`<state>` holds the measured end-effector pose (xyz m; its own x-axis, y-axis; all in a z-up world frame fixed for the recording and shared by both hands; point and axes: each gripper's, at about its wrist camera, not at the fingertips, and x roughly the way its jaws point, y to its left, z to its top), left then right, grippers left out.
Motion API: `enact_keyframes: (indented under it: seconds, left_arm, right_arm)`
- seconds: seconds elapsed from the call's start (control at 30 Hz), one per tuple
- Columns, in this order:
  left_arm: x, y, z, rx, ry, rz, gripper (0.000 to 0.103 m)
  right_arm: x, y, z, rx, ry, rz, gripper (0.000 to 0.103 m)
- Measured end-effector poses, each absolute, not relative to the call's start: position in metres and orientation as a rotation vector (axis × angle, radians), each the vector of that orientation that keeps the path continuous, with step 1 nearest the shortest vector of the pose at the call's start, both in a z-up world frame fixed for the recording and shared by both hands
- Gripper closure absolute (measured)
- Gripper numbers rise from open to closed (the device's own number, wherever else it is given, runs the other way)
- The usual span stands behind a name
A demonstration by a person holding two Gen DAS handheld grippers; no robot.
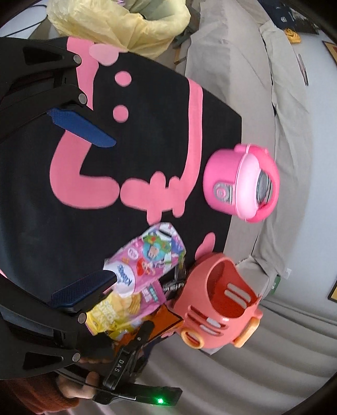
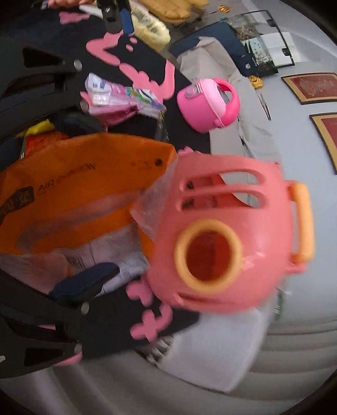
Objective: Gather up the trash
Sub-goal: 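Grasp the pink-yellow snack bag with the left tool while the right tool grasps the orange bag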
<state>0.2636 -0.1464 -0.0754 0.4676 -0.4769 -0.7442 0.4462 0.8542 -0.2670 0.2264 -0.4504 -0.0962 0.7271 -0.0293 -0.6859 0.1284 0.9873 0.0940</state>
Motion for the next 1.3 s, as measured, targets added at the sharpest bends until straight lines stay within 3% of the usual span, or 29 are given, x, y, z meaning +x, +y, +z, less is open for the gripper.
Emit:
enact_keyframes:
  seconds: [0.07,0.13,0.17,0.27,0.4,0.47,0.93,1.0,1.3]
  left_arm:
    - [0.267,-0.139,-0.076,-0.044,0.921,-0.550,0.008]
    - [0.270,-0.132,-0.077,-0.062,0.925,-0.535,0.008]
    - [0.271,-0.129,-0.078,-0.069,0.927,-0.531,0.008]
    - [0.271,-0.122,-0.080,-0.088,0.931,-0.524,0.008]
    - [0.268,-0.118,-0.083,-0.106,0.943,-0.526,0.008]
    - [0.268,-0.120,-0.084,-0.119,0.959,-0.533,0.008]
    - [0.241,-0.179,-0.087,-0.100,1.028,-0.665,0.008]
    - [0.231,-0.190,-0.085,-0.050,1.003,-0.668,0.011]
    - [0.216,-0.223,-0.096,0.108,0.989,-0.647,0.042]
  right_arm:
    - [0.230,-0.441,-0.100,0.142,0.782,-0.047,0.055]
    - [0.226,-0.420,-0.100,0.105,0.778,-0.020,0.060]
    - [0.225,-0.410,-0.100,0.094,0.783,0.002,0.069]
    - [0.218,-0.383,-0.101,0.080,0.796,0.057,0.074]
    - [0.203,-0.343,-0.099,-0.002,0.805,0.127,0.091]
    - [0.197,-0.335,-0.094,-0.049,0.782,0.104,0.094]
    - [0.163,-0.427,-0.062,0.085,0.684,-0.124,0.096]
    - [0.161,-0.429,-0.062,0.095,0.682,-0.129,0.096]
    - [0.152,-0.434,-0.071,0.151,0.678,-0.131,0.096]
